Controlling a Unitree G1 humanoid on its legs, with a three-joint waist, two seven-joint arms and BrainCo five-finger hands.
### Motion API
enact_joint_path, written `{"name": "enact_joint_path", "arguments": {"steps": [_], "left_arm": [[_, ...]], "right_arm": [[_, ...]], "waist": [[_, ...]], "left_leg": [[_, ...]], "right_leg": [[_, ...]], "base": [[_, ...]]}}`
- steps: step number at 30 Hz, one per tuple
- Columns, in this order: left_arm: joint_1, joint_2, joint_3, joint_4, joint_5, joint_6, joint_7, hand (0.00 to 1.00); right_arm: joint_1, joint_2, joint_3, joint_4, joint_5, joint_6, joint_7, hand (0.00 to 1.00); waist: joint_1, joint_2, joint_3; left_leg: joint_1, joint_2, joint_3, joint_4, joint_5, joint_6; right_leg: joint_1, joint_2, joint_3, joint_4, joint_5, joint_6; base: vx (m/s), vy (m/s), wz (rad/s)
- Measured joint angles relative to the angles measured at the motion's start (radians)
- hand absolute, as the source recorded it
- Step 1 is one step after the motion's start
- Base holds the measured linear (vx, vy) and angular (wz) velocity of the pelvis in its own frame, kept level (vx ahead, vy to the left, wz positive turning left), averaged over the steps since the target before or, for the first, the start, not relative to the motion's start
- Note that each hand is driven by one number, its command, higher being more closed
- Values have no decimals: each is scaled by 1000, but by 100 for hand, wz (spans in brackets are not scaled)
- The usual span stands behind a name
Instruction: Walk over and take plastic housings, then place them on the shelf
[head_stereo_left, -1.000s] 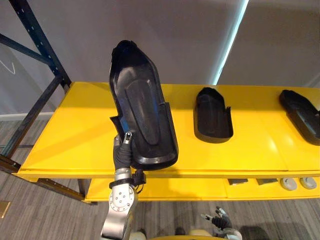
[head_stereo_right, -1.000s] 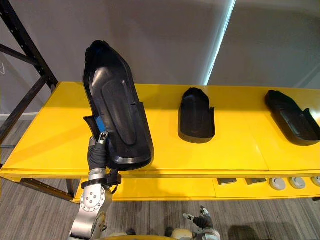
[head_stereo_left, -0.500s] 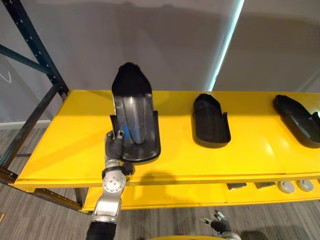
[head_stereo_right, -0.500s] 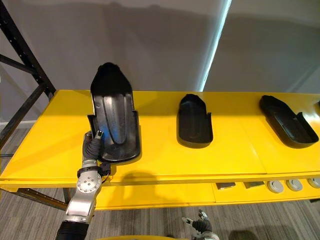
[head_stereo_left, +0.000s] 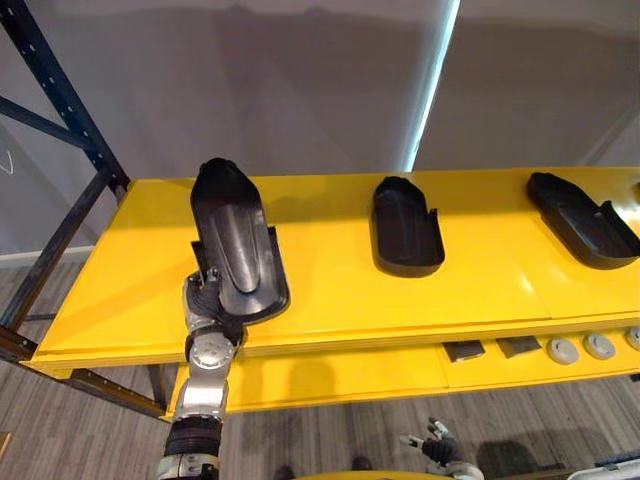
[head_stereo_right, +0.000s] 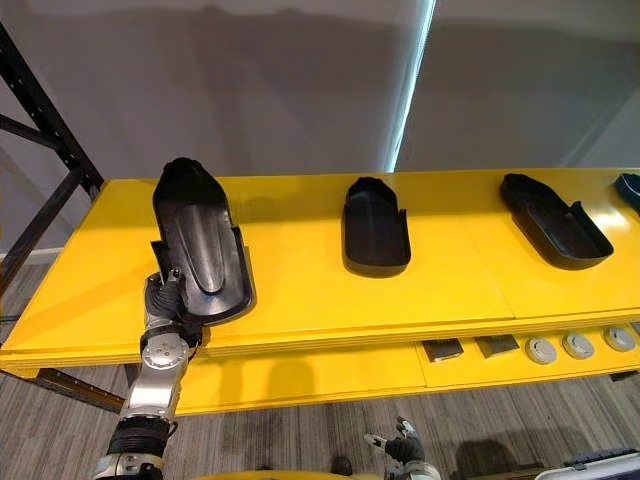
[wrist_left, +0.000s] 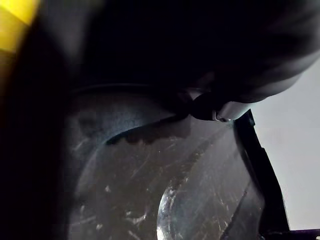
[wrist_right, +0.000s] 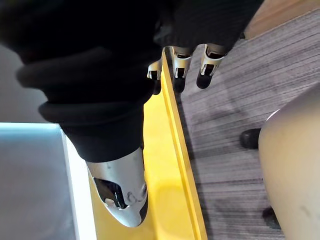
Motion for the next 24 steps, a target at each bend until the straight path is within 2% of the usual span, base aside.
{"name": "enact_joint_path", "arguments": {"steps": [7, 16, 24], "left_arm": [[-56, 53, 13, 58, 11, 6, 14, 0], [-113, 58, 43, 89, 8, 22, 21, 0], [-119, 67, 43, 37, -33, 16, 65, 0]], "right_arm": [[-10, 1, 0, 1, 0, 1, 1, 0], [-23, 1, 0, 9, -20, 3, 2, 0], [-23, 0, 0, 9, -20, 3, 1, 0]], "waist": [[-17, -5, 4], [-26, -5, 11], [-24, -5, 11]], "left_leg": [[-6, -3, 5, 0, 1, 3], [-5, -2, 5, 5, 1, 3], [-4, -3, 2, 0, 1, 3]], "right_leg": [[-1, 0, 12, -4, 8, -8], [2, 3, 21, -19, 18, -11], [2, 1, 21, -15, 19, -10]], "base": [[54, 13, -4], [15, 2, -3], [0, 0, 0]]}}
